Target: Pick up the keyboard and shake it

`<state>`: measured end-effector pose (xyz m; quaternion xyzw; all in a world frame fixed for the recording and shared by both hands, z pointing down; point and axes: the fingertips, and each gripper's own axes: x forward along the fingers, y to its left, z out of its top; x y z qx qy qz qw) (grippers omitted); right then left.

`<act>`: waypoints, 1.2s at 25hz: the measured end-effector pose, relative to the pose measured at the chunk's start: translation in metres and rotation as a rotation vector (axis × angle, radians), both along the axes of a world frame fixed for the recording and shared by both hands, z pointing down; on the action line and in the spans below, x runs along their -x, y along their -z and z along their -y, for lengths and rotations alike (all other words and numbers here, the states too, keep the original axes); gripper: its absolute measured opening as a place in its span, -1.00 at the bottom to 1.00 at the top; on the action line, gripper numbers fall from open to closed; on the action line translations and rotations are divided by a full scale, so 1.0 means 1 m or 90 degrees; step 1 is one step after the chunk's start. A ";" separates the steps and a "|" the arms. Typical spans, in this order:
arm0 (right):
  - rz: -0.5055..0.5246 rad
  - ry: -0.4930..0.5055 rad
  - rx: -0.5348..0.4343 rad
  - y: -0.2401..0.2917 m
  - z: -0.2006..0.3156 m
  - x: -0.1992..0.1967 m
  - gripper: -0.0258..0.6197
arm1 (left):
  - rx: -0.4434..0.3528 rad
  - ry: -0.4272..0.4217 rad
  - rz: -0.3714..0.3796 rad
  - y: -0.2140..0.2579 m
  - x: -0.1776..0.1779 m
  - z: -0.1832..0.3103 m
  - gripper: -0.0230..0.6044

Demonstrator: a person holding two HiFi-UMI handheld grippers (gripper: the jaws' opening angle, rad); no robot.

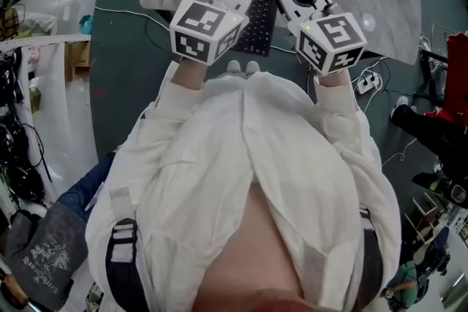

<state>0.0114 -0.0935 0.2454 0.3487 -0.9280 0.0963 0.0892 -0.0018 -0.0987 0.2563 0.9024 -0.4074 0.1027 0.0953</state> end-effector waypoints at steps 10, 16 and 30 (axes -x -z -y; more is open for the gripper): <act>-0.034 0.038 0.030 -0.010 -0.008 0.004 -0.83 | 0.015 -0.007 -0.007 -0.007 0.003 -0.005 -0.89; -0.084 0.080 0.027 -0.013 -0.011 0.008 -0.83 | 0.017 -0.015 -0.010 -0.009 -0.001 -0.008 -0.89; -0.109 0.079 0.025 -0.011 -0.010 0.004 -0.83 | 0.033 -0.023 -0.022 -0.009 -0.006 -0.003 -0.89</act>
